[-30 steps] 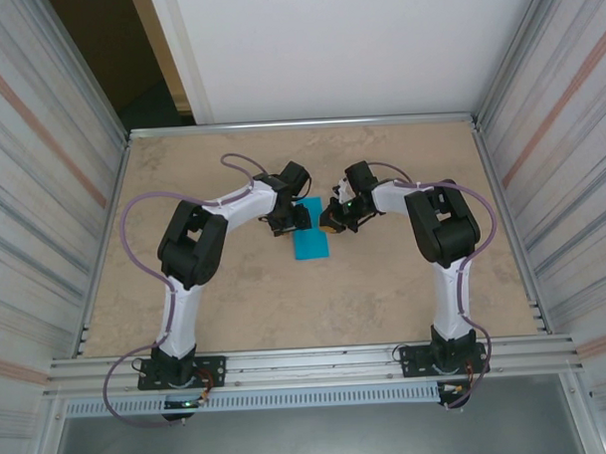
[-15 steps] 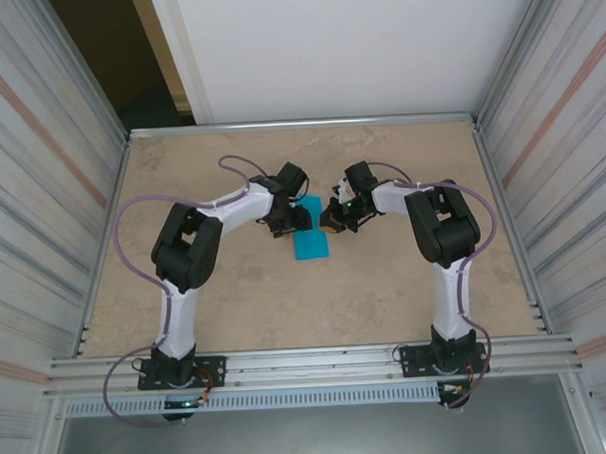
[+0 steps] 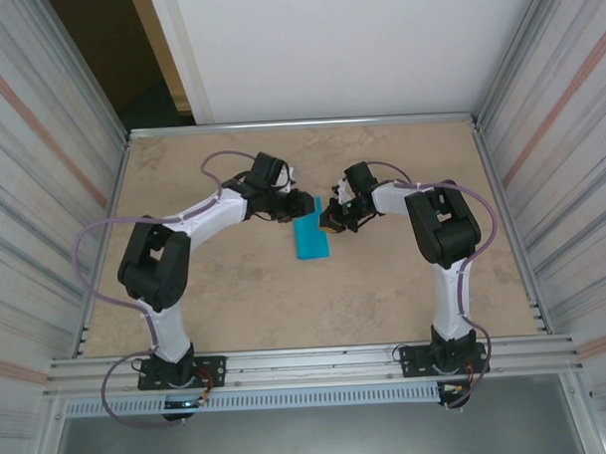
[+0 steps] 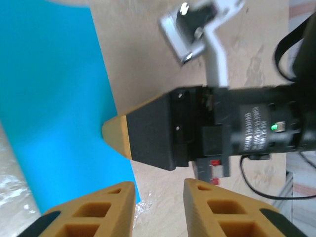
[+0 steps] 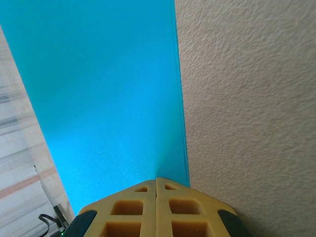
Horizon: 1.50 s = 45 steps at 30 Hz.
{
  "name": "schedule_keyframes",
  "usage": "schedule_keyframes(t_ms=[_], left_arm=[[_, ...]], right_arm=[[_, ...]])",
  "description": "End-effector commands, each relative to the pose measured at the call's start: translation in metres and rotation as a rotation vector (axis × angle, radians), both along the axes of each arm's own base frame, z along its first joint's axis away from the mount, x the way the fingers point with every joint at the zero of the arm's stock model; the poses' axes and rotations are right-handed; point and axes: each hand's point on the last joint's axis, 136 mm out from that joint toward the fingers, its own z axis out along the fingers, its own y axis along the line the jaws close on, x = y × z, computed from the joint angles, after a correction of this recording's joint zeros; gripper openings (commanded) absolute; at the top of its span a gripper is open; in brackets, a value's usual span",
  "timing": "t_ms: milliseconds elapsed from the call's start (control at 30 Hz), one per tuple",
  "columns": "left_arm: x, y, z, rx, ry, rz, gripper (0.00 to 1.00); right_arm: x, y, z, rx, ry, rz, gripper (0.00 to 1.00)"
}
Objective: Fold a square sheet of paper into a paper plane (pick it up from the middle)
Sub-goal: First fold the square sheet of paper in half at the center of the table.
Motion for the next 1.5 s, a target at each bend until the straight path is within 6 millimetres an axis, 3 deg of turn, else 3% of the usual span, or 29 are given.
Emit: schedule_keyframes(t_ms=[0,100,267,600,700,733,933,1467], left_arm=[[-0.011,-0.021,-0.011,-0.070,0.041,-0.112,0.26],[-0.010,-0.018,-0.034,0.018,0.075,-0.113,0.20],[-0.007,-0.012,-0.055,0.047,0.121,-0.081,0.14],[0.004,-0.003,-0.069,0.078,0.167,-0.021,0.08],[0.009,-0.006,-0.063,0.065,0.159,-0.018,0.08],[0.008,-0.006,-0.076,0.077,0.185,-0.018,0.08],[0.009,-0.008,-0.085,0.086,0.211,-0.029,0.08],[0.002,0.019,-0.103,0.124,0.266,-0.010,0.08]], right_arm=[[-0.033,-0.038,-0.068,-0.244,0.146,-0.039,0.03],[-0.031,-0.038,-0.068,-0.246,0.143,-0.042,0.02],[-0.028,-0.037,-0.067,-0.251,0.141,-0.042,0.02],[-0.028,-0.037,-0.066,-0.251,0.145,-0.038,0.02],[-0.029,-0.037,-0.067,-0.249,0.148,-0.037,0.02],[-0.029,-0.035,-0.067,-0.246,0.147,-0.034,0.02],[-0.029,-0.036,-0.068,-0.248,0.149,-0.038,0.02],[-0.043,-0.052,-0.084,-0.315,0.198,-0.043,0.02]])
